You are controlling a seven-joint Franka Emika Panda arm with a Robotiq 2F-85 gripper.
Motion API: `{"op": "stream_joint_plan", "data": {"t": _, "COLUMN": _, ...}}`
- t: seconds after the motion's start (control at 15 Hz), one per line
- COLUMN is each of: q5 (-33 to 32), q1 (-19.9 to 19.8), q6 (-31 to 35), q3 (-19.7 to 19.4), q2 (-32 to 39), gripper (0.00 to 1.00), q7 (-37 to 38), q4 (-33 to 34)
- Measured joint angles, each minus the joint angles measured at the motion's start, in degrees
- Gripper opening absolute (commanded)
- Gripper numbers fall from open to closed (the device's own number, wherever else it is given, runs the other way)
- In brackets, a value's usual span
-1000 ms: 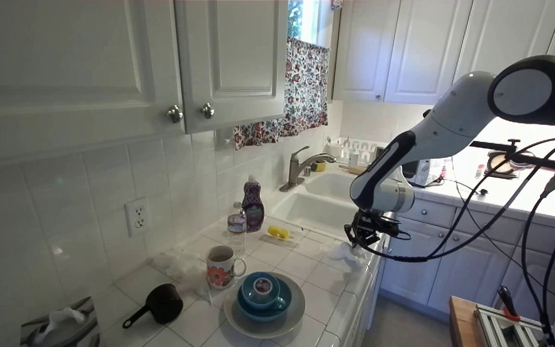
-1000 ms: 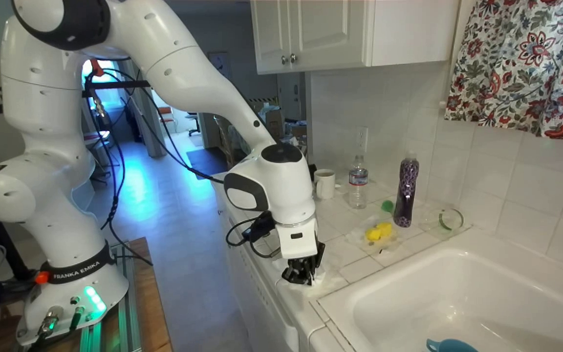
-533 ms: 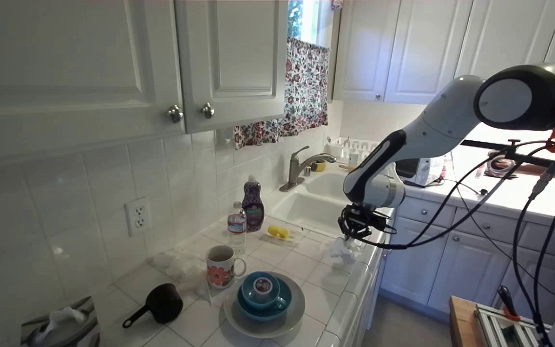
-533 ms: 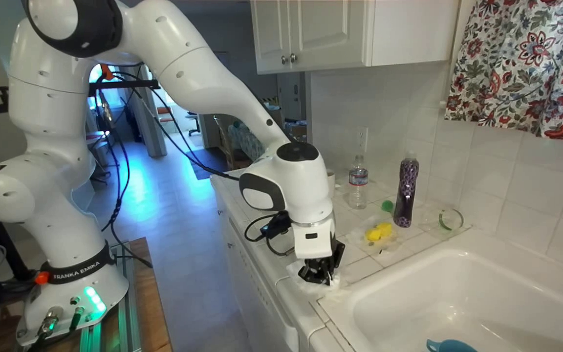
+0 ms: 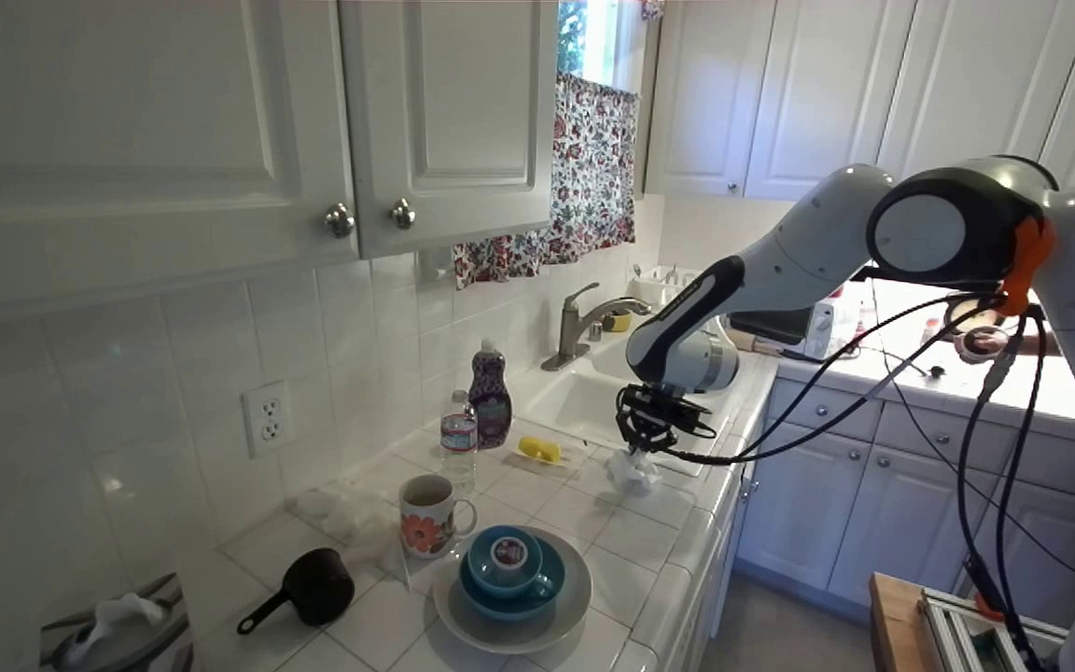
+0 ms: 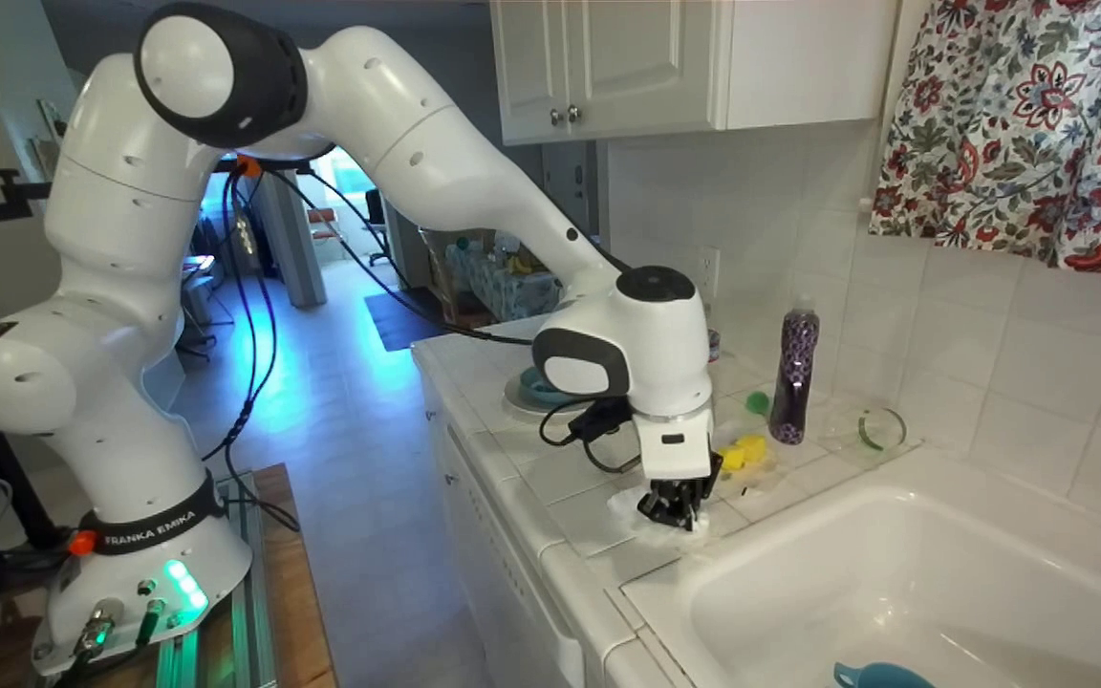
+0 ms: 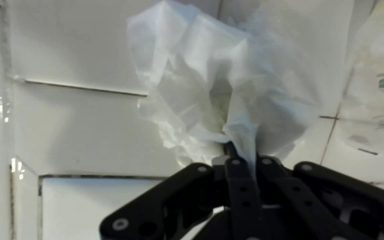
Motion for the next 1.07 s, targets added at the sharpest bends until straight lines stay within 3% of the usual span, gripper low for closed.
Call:
{"op": "stream_joint_plan", "data": {"t": 0.53, "q5": -6.3, "q1": 8.0, "q6": -0.3, "q3": 0.3, "q2": 1.9, "gripper": 0.01, "q7": 0.0, "q4": 2.9}}
{"op": "stream_joint_plan", "data": {"t": 1.07, "q5": -9.4, "q1": 14.2, "q6": -0.1, "q3": 4.2, "q2": 1.8, "gripper": 0.01, "q7": -3.8, "q4": 3.3}}
